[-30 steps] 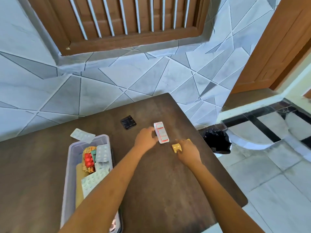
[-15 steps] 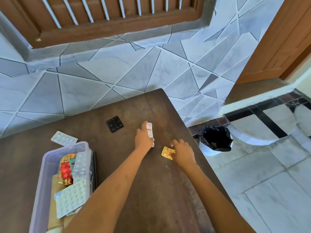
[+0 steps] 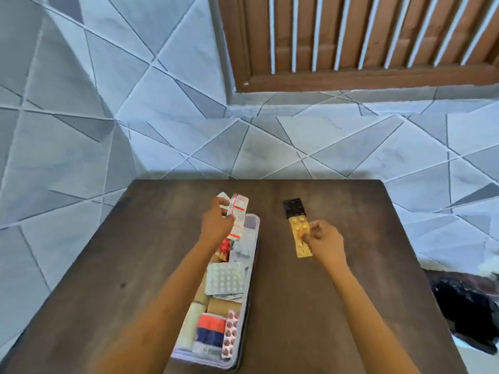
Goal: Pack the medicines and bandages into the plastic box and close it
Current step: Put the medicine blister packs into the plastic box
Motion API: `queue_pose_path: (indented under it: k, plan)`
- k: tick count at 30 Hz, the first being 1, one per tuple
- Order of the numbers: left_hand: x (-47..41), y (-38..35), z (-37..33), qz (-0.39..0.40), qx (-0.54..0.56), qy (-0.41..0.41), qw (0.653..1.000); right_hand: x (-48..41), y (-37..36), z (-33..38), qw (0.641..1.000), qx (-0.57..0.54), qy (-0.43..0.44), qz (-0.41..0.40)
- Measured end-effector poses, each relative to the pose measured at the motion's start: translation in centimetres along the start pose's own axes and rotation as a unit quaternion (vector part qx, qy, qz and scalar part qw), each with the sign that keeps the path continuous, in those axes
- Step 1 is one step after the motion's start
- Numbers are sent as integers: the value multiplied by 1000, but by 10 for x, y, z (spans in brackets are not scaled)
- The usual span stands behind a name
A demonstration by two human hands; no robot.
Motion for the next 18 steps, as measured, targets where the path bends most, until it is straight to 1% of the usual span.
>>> queue_pose_path:
  k: [2,5,8,11,13,15,18]
  plan:
    - [1,33,22,-18,-22,13,1000,9,-35,39,998,21,55,21]
    - [6,55,48,31,-53,26,998,27,-87,84,987,78,132,46]
    - [6,55,63,81,-69,10,994,40,-130,103,971,159,171,54]
    - [1,53,69,90,-80,-23,992,35,-150,106,964,213,158,20]
    - [0,47,68,108,-82,-44,990,30,-155,105,949,275,157,-2]
    - [-3,43,71,122,-79,-59,988,27,-161,105,926,328,185,-21]
    - [-6,40,78,136,-73,-74,985,21,-170,95,886,412,209,-45]
Point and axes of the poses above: each hand's wrist, its own x-axis away from the middle knuckle, its own y-axis out of the back of the hand, z = x × y, the point moved 8 cm from there along -x, towards the middle knuckle, and after that the axes turned 12 degrees about -y, right-handed, at the moved point
